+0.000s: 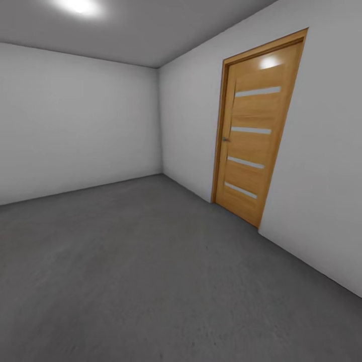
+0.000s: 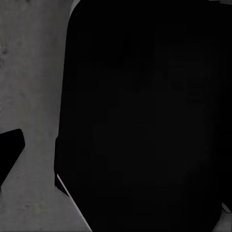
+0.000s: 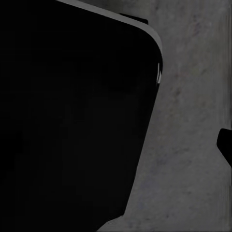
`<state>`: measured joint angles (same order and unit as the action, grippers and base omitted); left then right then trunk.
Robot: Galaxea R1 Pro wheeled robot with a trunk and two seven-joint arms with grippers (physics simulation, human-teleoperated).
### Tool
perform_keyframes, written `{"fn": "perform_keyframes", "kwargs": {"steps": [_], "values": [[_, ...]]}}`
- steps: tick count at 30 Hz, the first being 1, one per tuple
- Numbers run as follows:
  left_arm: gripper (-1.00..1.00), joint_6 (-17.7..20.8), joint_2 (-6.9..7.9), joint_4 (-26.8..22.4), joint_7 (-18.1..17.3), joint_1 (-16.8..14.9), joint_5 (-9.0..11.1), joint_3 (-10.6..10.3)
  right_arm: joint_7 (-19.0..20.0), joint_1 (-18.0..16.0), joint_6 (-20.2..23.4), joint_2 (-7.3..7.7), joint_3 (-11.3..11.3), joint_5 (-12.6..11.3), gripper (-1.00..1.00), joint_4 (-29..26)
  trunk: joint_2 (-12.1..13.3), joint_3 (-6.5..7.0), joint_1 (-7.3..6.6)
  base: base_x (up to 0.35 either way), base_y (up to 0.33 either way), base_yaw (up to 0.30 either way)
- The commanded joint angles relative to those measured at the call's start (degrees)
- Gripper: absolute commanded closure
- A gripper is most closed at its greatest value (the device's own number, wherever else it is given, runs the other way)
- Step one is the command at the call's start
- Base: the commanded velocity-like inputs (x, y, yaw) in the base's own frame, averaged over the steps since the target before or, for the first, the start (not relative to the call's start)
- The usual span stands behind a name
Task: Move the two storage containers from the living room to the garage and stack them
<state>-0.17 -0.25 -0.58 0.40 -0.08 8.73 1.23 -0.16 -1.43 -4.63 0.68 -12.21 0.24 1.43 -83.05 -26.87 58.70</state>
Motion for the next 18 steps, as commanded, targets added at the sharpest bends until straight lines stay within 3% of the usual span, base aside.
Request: {"fn": "perform_keyframes", "kwargs": {"steps": [1, 18], "values": [[-1.0, -0.01, -0.01, -0.02, 0.04, -0.01, 0.41, 0.09, -0.02, -0.06, -0.33, 0.04, -0.27, 0.02, -1.0, 0.15, -0.03, -0.05, 0.03, 0.323, 0.0, 0.0], [-1.0, -0.01, -0.01, -0.01, 0.04, -0.01, 0.41, 0.09, -0.02, -0.06, -0.33, -0.16, -0.27, -0.07, -1.0, 0.15, -0.03, -0.05, 0.03, 0.323, 0.0, -0.001]]}}
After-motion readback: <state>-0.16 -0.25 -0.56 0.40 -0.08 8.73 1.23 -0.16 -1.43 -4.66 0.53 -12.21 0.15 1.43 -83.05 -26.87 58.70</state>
